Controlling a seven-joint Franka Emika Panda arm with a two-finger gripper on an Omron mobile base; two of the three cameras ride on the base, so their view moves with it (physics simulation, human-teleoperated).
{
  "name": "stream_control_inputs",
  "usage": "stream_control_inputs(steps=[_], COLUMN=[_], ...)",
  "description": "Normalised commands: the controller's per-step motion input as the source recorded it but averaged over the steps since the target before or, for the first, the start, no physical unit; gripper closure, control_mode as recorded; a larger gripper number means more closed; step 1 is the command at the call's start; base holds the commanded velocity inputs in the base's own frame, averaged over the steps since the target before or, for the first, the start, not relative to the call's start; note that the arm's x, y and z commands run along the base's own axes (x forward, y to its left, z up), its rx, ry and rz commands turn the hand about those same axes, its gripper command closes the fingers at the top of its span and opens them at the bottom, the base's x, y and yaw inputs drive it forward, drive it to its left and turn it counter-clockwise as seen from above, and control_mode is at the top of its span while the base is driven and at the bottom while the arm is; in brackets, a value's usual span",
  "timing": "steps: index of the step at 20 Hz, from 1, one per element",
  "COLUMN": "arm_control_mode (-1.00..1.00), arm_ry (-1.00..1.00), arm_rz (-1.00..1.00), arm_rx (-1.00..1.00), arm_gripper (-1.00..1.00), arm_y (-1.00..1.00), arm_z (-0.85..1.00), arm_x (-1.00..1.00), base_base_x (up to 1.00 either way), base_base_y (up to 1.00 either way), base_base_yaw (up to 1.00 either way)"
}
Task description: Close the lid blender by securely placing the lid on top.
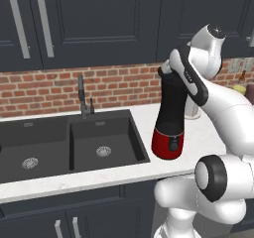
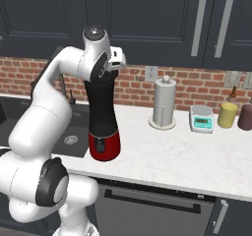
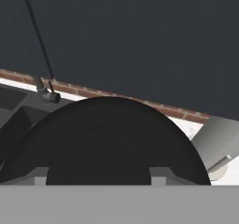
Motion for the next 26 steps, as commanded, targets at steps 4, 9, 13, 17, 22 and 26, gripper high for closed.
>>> stream_control_inputs(steps=[4,9,13,17,22,26], arm_control_mode=[-1.0,-1.0,-1.0,-1.0,-1.0,-1.0], arm_ry=[0.02,0.13,0.19,0.19,0.12,0.08], arm_rz=[0.0,0.0,0.0,0.0,0.0,0.0], arm_rx=[0.0,0.0,0.0,0.0,0.0,0.0], arm_gripper=[1.0,1.0,1.0,1.0,1.0,1.0], arm_y=[0.0,0.0,0.0,0.0,-0.01,-0.01], arm_z=[-0.22,-0.09,-0.02,-0.05,-0.13,-0.12], arm_x=[0.0,-0.02,-0.14,-0.26,-0.34,-0.23], base_base_x=[0.0,0.0,0.0,0.0,0.0,0.0], base_base_y=[0.0,0.0,0.0,0.0,0.0,0.0], base_base_yaw=[0.0,0.0,0.0,0.0,0.0,0.0])
